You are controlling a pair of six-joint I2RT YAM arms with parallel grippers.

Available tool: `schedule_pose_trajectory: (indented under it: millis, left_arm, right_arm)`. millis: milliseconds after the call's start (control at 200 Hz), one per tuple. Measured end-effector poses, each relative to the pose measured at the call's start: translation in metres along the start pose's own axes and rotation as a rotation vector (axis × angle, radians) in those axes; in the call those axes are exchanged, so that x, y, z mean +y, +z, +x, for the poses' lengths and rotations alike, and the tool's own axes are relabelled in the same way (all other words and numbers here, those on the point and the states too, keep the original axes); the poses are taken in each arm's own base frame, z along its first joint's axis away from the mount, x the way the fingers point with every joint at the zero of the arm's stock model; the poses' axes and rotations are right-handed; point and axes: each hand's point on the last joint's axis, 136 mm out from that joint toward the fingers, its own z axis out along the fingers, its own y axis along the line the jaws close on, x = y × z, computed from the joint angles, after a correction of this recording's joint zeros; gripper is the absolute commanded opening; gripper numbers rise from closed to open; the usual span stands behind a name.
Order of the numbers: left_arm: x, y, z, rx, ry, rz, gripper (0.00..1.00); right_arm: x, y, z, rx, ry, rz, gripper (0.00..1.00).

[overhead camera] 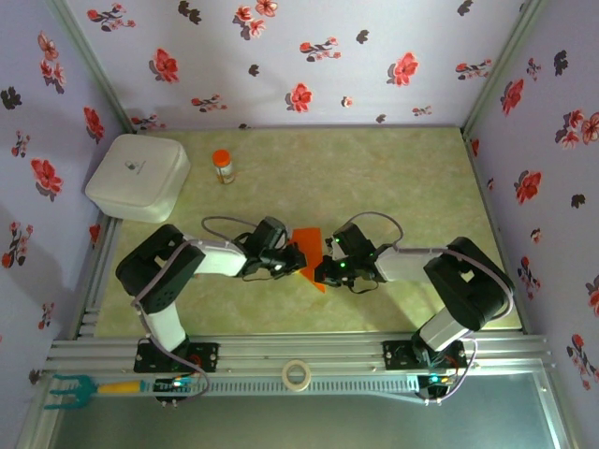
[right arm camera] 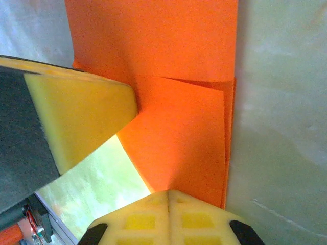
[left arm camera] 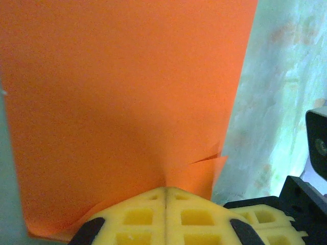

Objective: Fold a paper plane with a square sheet of paper (pick it up from the middle)
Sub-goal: Third fold the triangle at the center of the table.

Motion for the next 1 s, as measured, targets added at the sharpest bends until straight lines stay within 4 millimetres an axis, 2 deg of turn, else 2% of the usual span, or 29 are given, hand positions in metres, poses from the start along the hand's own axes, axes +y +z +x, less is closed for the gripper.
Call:
schedule_pose_trajectory:
  millis: [390,645,735,830,1000]
  left_arm:
    - [0.024,-0.023,-0.028,-0.067,-0.035,-0.029,0.0]
    - [0.034,-0.036,-0.029,-0.084,-0.044,-0.093,0.0]
    - [0.031,-0.042,-0.031,-0.097,-0.039,-0.106,0.01]
    - [0.017,-0.047,-0.033,-0.115,-0.017,-0.094,0.01]
    - [-0.001,-0.039,-0.023,-0.097,0.031,-0.07,0.0]
  right_arm:
    - [0.001,0.001,0.0,0.002,-0.001,-0.005,0.0]
    - [0.001,0.001,0.0,0.002,-0.003,-0.008,0.0]
    - [0.001,0.001,0.0,0.003,-0.003,-0.009,0.0]
    - [0.001,0.001,0.0,0.003,-0.003,-0.009,0.0]
    - [0.001,0.001,0.0,0.003,-0.003,-0.009,0.0]
